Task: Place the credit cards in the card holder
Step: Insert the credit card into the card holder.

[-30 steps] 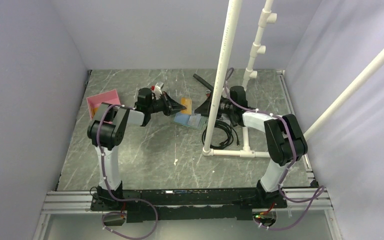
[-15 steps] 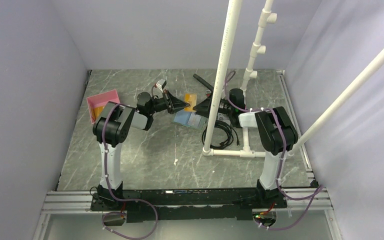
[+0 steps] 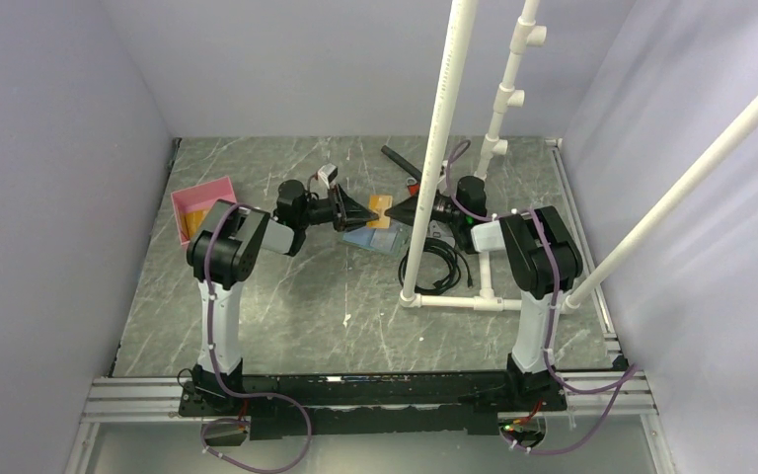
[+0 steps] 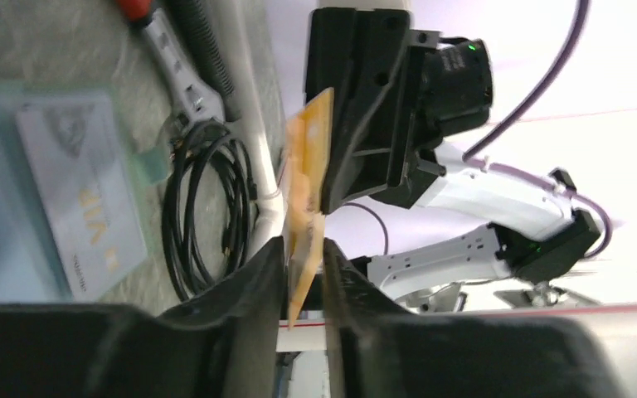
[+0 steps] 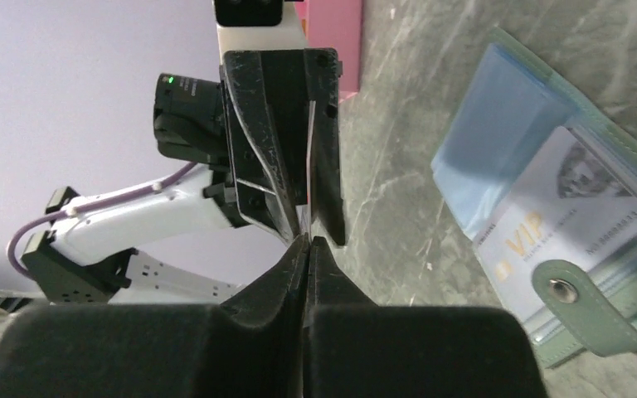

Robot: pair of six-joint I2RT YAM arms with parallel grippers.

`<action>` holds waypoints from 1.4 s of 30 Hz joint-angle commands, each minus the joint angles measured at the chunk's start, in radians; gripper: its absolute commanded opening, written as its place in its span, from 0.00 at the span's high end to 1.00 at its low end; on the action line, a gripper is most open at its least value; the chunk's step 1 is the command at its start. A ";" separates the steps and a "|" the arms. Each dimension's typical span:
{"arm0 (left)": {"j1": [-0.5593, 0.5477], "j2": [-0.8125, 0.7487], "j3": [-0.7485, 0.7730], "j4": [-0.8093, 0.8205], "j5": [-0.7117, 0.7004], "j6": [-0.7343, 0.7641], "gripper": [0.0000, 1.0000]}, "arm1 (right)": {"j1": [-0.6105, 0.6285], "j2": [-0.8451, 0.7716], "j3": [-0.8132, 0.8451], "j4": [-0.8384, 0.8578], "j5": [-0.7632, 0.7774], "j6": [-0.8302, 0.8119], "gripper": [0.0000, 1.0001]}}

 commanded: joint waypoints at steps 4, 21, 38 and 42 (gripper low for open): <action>0.030 -0.147 0.151 -0.934 -0.045 0.523 0.46 | -0.007 -0.028 0.027 -0.283 0.054 -0.192 1.00; 0.031 -0.024 0.409 -1.421 -0.346 0.779 0.95 | 0.001 0.085 0.178 -0.597 0.052 -0.365 1.00; 0.030 -0.025 0.331 -1.450 -0.470 0.788 1.00 | 0.013 0.178 0.237 -0.584 0.055 -0.364 1.00; 0.030 -0.027 0.318 -1.442 -0.464 0.784 1.00 | 0.015 0.190 0.252 -0.551 0.072 -0.362 1.00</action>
